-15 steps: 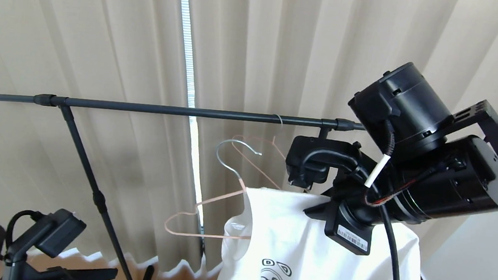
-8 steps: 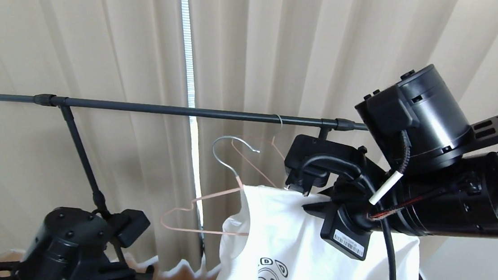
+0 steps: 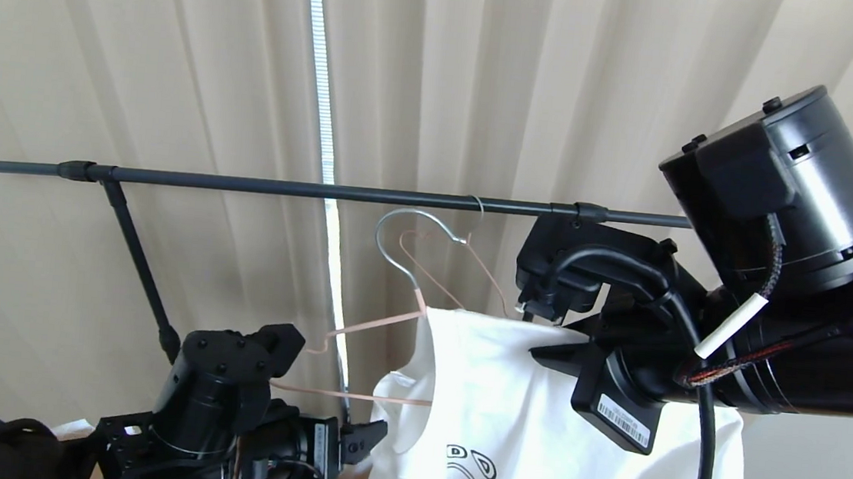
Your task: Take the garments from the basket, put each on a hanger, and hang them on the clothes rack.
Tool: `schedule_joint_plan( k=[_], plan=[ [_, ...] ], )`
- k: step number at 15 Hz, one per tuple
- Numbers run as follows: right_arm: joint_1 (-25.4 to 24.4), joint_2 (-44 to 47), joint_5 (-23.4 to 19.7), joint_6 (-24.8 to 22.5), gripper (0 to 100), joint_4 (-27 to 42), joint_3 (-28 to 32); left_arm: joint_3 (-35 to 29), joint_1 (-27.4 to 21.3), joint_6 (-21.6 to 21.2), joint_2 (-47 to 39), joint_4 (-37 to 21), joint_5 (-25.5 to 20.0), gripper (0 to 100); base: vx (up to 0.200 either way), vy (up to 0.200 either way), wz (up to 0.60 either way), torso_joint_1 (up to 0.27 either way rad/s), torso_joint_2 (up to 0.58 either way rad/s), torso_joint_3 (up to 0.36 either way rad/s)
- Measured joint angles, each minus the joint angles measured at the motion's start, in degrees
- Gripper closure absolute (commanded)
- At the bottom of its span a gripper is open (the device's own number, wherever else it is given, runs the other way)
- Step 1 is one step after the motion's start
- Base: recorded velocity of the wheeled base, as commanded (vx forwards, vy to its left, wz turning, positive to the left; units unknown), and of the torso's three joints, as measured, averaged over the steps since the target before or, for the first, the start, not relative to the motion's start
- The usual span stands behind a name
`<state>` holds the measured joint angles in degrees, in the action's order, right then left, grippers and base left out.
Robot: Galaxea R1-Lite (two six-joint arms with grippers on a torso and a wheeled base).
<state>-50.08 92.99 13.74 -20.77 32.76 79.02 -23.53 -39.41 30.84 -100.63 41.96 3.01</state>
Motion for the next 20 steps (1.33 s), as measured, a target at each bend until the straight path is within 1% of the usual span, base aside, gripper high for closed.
schedule_joint_plan(
  k=[1,4,5,9,11,14,17,19,20],
  plan=[
    [0.00,-0.13,-0.17,0.61,100,-0.02,0.00,0.16,-0.02,0.05,-1.88,3.56,0.93,0,0.000,0.000,0.00,0.000,0.00,0.000],
    [0.00,-0.32,-0.20,0.93,100,-0.05,0.00,0.51,-0.06,0.06,-6.01,10.67,2.78,0,0.000,0.000,0.00,0.000,0.00,0.000],
    [0.00,-0.40,-0.20,0.94,100,-0.07,0.02,0.52,-0.16,0.02,-7.03,12.15,3.23,0,0.000,0.000,0.00,0.000,0.00,0.000],
    [0.00,-0.79,-0.17,1.05,100,-1.91,0.04,0.52,-0.91,0.00,-9.92,14.93,3.55,0,0.000,0.000,0.00,0.000,0.00,0.000],
    [0.00,-0.82,-0.15,2.06,100,-2.05,0.02,0.96,-1.29,-0.05,-11.00,18.88,4.23,0,0.000,0.000,0.00,0.000,0.00,0.000],
    [0.00,-0.60,-0.15,2.35,100,-2.18,-0.11,4.96,-1.95,-1.61,-11.61,28.27,4.51,0,0.000,0.000,0.00,0.000,0.00,0.000],
    [0.02,-0.02,-0.09,2.61,100,-2.54,0.13,11.43,-2.17,-5.58,-11.67,40.45,4.56,0,0.000,0.000,0.00,0.000,0.00,0.000],
    [0.06,0.20,-0.04,3.94,100,-4.11,0.26,15.13,-3.11,-6.77,-11.69,45.28,4.53,0,0.000,0.000,0.00,0.000,0.00,0.000],
    [0.06,0.21,-0.04,4.24,100,-4.13,0.26,16.25,-3.72,-6.81,-11.72,46.12,4.62,0,0.000,0.000,0.00,0.000,0.00,0.000]
  ],
)
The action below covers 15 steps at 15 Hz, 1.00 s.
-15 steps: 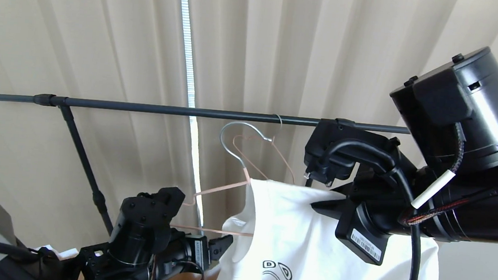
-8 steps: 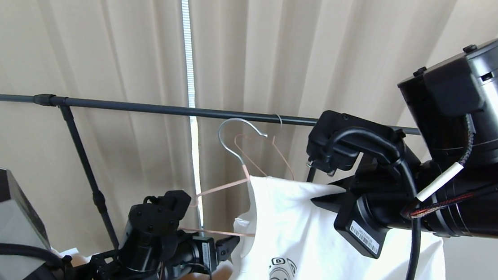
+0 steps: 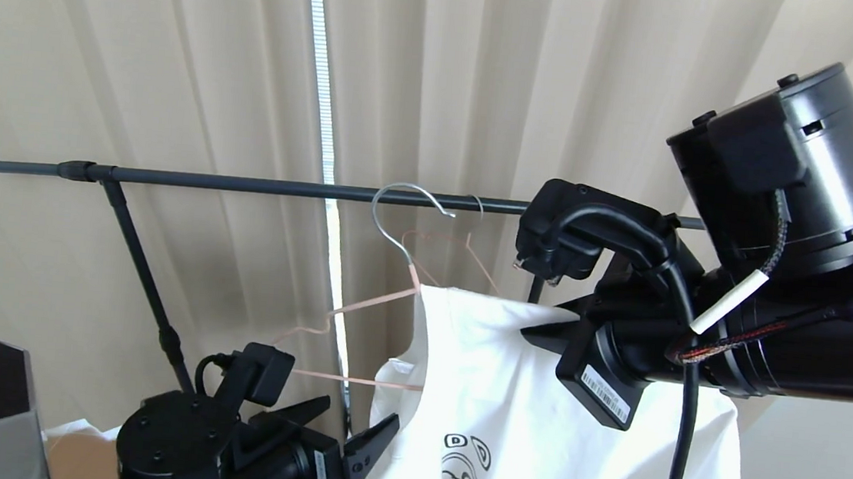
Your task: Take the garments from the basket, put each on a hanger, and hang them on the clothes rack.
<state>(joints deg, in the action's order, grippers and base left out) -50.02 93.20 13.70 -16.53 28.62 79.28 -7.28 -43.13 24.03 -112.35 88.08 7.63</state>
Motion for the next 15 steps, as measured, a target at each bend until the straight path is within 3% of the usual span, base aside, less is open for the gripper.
schedule_joint_plan(
  k=[4,8,15],
  plan=[
    [0.05,-0.30,-0.16,0.44,100,-0.07,0.02,0.52,-0.94,-0.02,-0.24,0.35,0.99,0,0.000,0.000,0.00,0.000,0.00,0.000],
    [-0.01,-0.80,-0.24,4.82,100,-2.60,-0.11,0.43,-1.05,0.30,-1.60,1.69,1.37,0,0.000,0.000,0.00,0.000,0.00,0.000],
    [-0.54,-1.30,-0.49,4.88,100,-2.90,-0.22,-0.73,0.44,0.52,-5.84,1.87,2.02,0,0.000,0.000,0.00,0.000,0.00,0.000]
  ],
)
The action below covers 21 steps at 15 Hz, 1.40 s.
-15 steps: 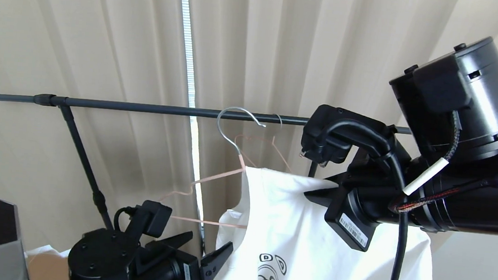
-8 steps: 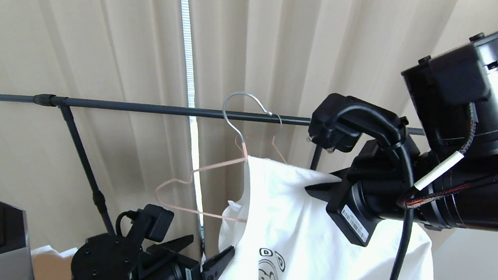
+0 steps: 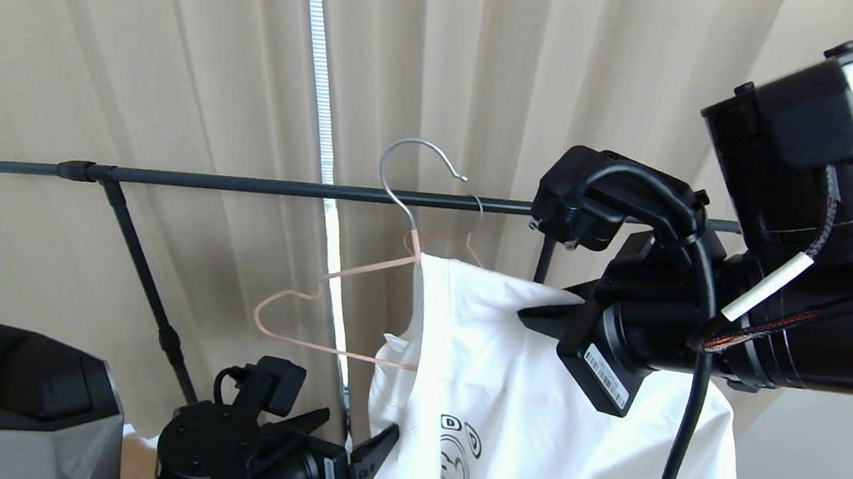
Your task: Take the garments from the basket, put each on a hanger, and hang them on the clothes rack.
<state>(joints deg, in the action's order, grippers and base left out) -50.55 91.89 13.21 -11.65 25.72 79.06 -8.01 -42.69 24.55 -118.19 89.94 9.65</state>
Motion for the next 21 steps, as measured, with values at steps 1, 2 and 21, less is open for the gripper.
schedule_joint_plan(
  k=[1,2,21],
  plan=[
    [-0.02,-0.13,-0.13,0.00,100,0.00,-0.04,-0.11,0.55,0.02,-0.11,0.00,0.02,0,0.000,0.000,0.00,0.000,0.00,0.000],
    [-0.05,-0.22,-0.33,0.00,100,0.00,-0.11,-0.20,0.80,0.02,-0.04,0.00,0.06,0,0.000,0.000,0.00,0.000,0.00,0.000],
    [-1.56,-1.55,-0.55,0.11,100,-4.75,-2.68,-3.80,1.13,-3.47,1.05,-0.04,0.02,0,0.000,0.000,0.00,0.000,0.00,0.000]
  ],
)
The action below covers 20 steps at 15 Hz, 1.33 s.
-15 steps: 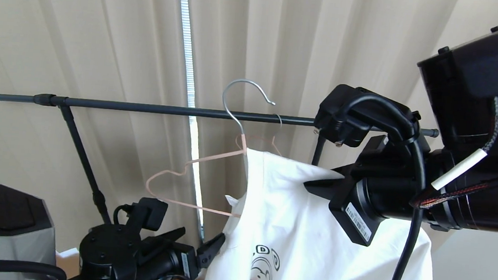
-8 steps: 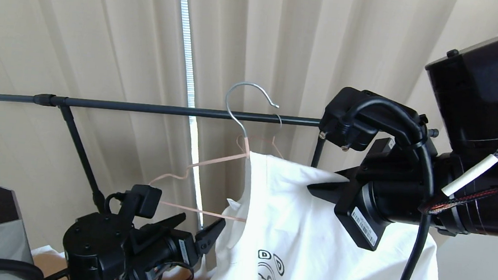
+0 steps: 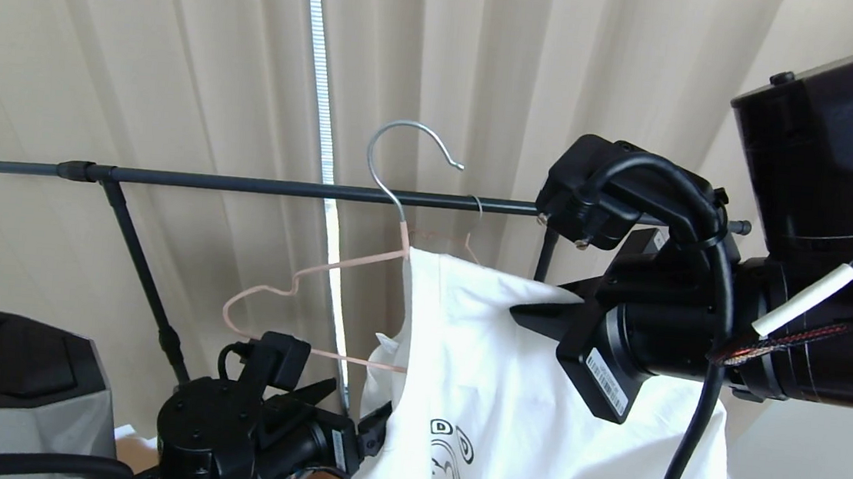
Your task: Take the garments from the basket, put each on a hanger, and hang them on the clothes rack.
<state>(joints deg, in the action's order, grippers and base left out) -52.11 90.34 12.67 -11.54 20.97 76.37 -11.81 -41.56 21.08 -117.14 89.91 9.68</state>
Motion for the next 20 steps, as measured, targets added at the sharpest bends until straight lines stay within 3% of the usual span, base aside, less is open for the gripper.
schedule_joint_plan(
  k=[2,3,13,17,20],
  plan=[
    [-0.06,0.00,0.06,0.05,100,-0.69,-0.49,0.10,-0.33,0.05,-1.07,0.01,0.06,0,0.000,0.000,0.00,0.000,0.00,0.000],
    [-0.06,-0.05,0.02,0.05,100,-0.74,-0.50,0.10,-0.34,0.05,-1.50,0.04,0.06,100,0.000,0.000,0.00,0.000,0.00,0.000],
    [2.62,-0.49,-0.09,0.06,100,-0.80,-1.90,1.60,1.23,-0.33,1.49,0.00,0.06,100,0.000,0.000,0.00,0.000,0.00,0.000],
    [4.73,-1.93,-3.52,0.05,100,-4.47,-6.18,1.93,3.15,-2.52,3.83,0.04,0.06,100,0.000,0.000,0.00,0.000,0.00,0.000],
    [6.89,-3.50,-7.20,0.05,100,-11.37,-12.00,1.67,3.50,-4.30,4.35,0.01,0.04,100,0.000,0.000,0.00,0.000,0.00,0.000]
  ],
)
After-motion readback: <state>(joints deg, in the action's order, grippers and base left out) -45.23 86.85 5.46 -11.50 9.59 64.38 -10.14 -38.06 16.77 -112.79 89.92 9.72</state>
